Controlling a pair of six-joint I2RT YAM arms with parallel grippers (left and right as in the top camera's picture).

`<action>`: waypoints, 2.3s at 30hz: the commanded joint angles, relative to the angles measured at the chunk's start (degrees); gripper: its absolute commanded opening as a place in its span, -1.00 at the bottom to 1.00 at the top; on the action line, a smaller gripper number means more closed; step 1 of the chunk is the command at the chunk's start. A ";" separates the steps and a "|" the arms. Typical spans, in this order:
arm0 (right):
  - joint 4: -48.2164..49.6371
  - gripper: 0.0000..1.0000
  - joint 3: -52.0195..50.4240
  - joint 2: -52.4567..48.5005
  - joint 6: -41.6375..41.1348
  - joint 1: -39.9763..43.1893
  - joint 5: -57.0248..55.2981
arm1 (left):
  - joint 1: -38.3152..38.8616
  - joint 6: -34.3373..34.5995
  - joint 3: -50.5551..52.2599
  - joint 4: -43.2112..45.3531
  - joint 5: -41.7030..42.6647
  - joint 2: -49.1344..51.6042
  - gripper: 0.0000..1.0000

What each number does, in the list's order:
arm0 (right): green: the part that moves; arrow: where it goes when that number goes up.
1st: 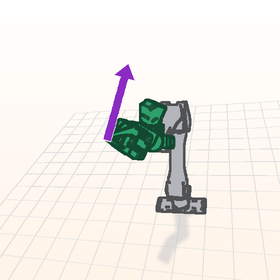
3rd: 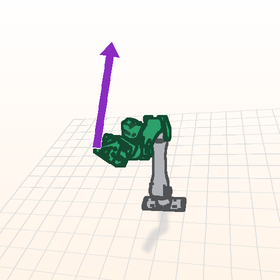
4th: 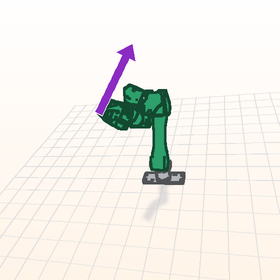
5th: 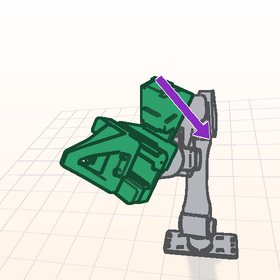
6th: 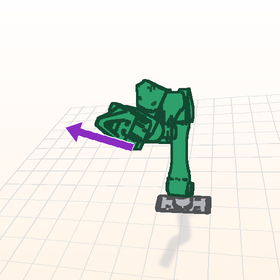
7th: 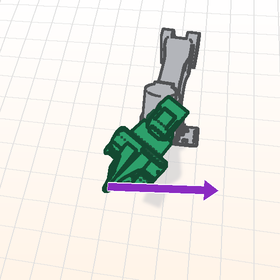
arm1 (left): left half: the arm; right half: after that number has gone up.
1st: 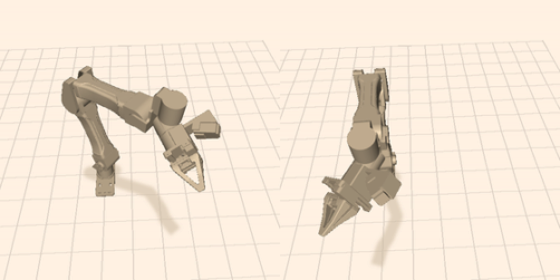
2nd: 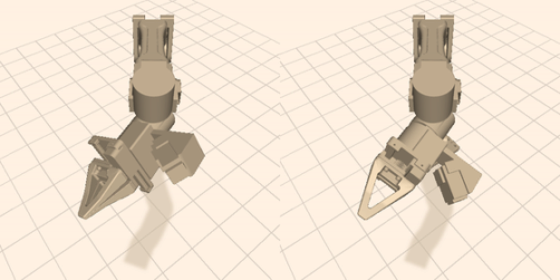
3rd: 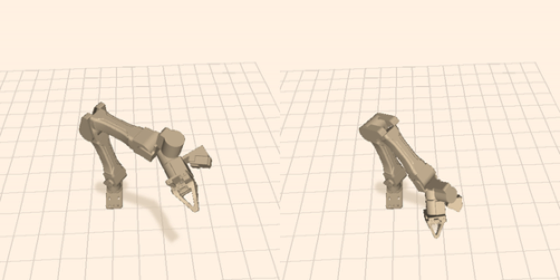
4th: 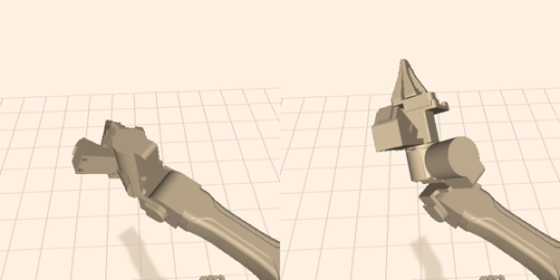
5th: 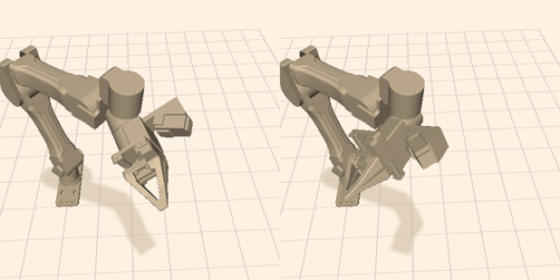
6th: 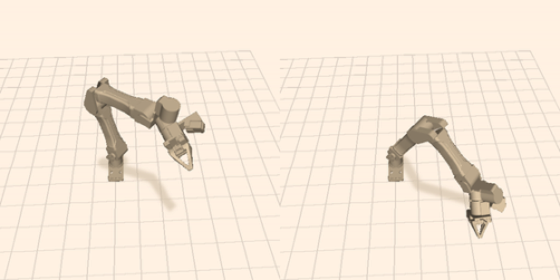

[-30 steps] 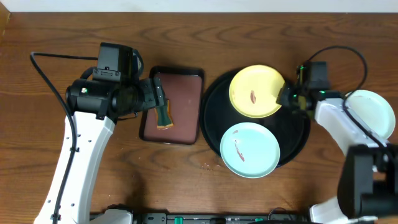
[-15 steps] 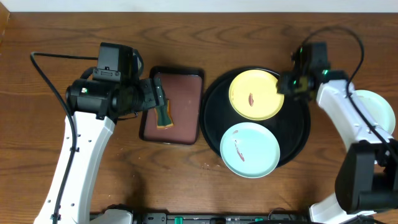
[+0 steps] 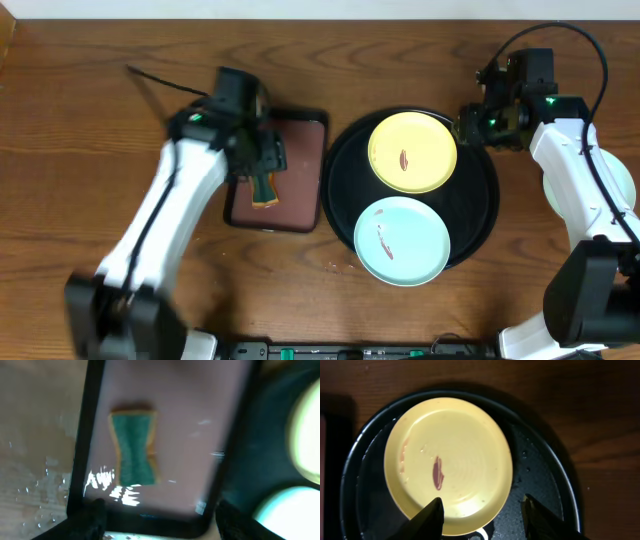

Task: Clean dirty plates on tray and stack at the side
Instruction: 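Grasp the sponge with the left gripper and dip it in water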

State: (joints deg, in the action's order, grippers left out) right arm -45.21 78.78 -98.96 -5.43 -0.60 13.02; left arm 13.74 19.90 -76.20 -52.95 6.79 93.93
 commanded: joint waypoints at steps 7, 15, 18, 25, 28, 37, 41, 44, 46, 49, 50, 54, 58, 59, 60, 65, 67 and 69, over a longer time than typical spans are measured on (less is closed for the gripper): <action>-0.76 -0.04 0.20 0.37 -0.33 0.07 1.90 | -0.22 3.30 0.92 8.39 -6.54 18.01 -0.03; -1.36 -0.05 0.20 0.37 -0.31 0.07 1.90 | -0.15 1.33 0.85 13.05 -0.74 22.71 -0.85; -1.31 -0.06 0.20 0.37 -0.33 0.07 1.88 | -0.15 -1.90 0.09 11.80 2.05 21.51 -0.85; -1.36 -0.08 0.20 0.37 -0.31 0.07 1.88 | -0.15 -1.86 -1.44 5.79 2.01 14.71 -0.05; -1.33 -0.08 0.20 0.37 -0.31 0.09 1.88 | -0.15 -1.88 -1.44 2.75 1.99 13.73 0.02; -1.33 -0.08 0.20 0.37 -0.31 0.07 1.88 | 0.13 -1.81 6.80 2.69 0.57 15.74 0.07; -1.27 -0.08 0.20 0.37 -0.33 0.07 1.88 | 0.83 -1.84 11.56 7.96 3.08 15.85 -0.20; -1.29 -0.09 0.20 0.37 -0.33 -0.04 1.88 | 0.85 -1.86 12.39 10.64 3.28 15.85 -0.47; -1.29 -0.09 0.20 0.37 -0.31 -0.24 1.86 | 0.70 -1.86 11.80 11.10 3.30 15.69 -0.63; -1.33 -0.09 0.20 0.37 -0.31 -0.37 1.88 | 0.70 -1.86 9.49 10.14 3.30 15.67 -0.85; -1.33 -0.09 0.20 0.37 -0.31 -0.35 1.88 | 0.70 -1.86 8.37 9.44 3.30 15.67 -0.85; -1.31 -0.09 0.20 0.37 -0.31 -0.35 1.88 | 0.70 -1.88 3.93 5.20 3.30 15.67 -0.26; -1.27 -0.09 0.20 0.37 -0.28 -0.35 1.86 | 0.70 -1.90 1.57 3.67 3.26 15.67 -0.06; -1.22 -0.09 0.20 0.37 -0.28 -0.37 1.86 | 0.70 -1.90 1.60 4.00 3.19 15.67 -0.04; -1.18 -0.09 0.20 0.37 -0.31 -0.37 1.86 | 0.70 -1.90 1.60 4.20 2.99 15.67 -0.03; -1.09 -0.07 0.20 0.37 -0.31 -0.35 1.86 | 0.72 -1.90 2.38 4.66 -0.44 15.78 -0.03; -1.07 -0.07 0.20 0.37 -0.28 -0.35 1.86 | 0.72 -1.90 3.56 5.86 -0.39 15.85 -0.11; -0.90 -0.07 0.20 0.37 -0.28 -0.35 1.86 | 0.94 -1.86 5.03 7.56 -0.35 16.20 -0.25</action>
State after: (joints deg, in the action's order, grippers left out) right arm -46.41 78.78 -98.96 -5.56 -0.62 14.22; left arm 14.37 18.33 -73.19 -46.17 7.97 109.21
